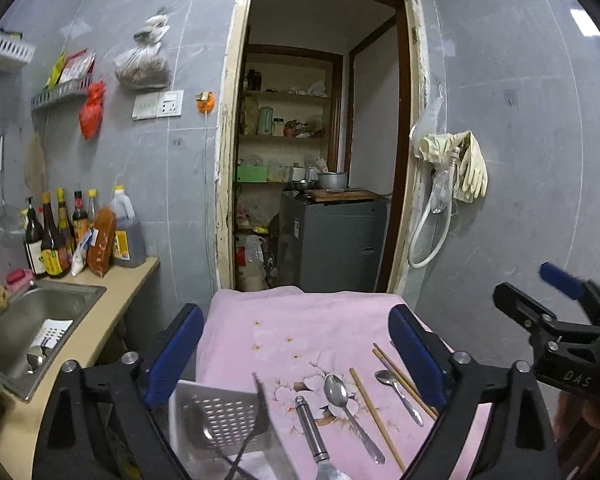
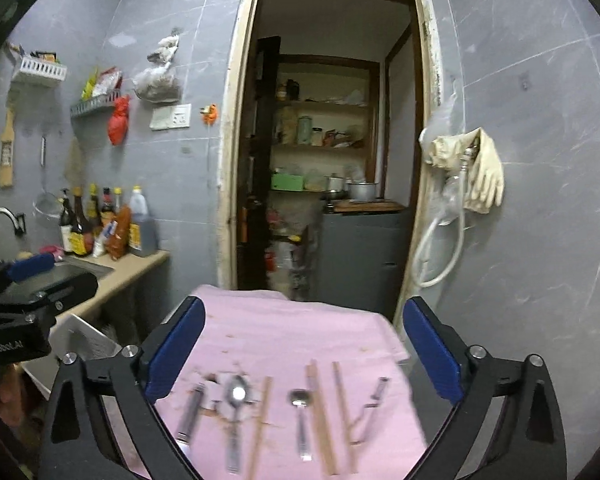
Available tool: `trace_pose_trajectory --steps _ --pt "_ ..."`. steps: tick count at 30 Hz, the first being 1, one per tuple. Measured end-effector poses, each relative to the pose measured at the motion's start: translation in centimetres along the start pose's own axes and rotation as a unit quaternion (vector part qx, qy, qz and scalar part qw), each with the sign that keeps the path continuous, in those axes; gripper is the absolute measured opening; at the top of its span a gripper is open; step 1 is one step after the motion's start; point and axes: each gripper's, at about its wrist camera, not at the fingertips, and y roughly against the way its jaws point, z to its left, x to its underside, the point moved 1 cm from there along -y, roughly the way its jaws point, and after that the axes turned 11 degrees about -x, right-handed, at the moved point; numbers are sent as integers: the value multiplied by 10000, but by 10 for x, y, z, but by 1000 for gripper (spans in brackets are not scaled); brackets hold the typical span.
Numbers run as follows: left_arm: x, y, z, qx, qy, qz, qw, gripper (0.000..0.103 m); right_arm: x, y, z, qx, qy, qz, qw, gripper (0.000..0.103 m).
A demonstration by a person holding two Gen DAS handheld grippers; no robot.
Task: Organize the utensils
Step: 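Move both tools back over the remaining utensils on the cloth, then grasp the wire peeler with the right gripper while the left grasps the large spoon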
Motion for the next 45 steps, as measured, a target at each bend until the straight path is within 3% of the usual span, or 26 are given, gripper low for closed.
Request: trace_pose_trajectory --steps 16,25,35,41,45 --pt "15 -45 -85 -120 -378 375 9985 98 27 -43 -94 149 -64 555 9983 100" --pt "31 -87 -119 -311 -531 723 9955 98 59 -95 -136 -185 -294 996 9944 100" --pt "66 -141 -130 -652 -624 1248 9881 98 108 -155 -152 -573 -582 1553 9845 99" --pt "90 -169 -132 -855 -629 1545 9823 98 135 -187 -158 -584 -786 1873 9774 98" --pt "102 -182 -133 -967 -643 1699 9786 98 150 -206 -158 -512 -822 2136 9721 90"
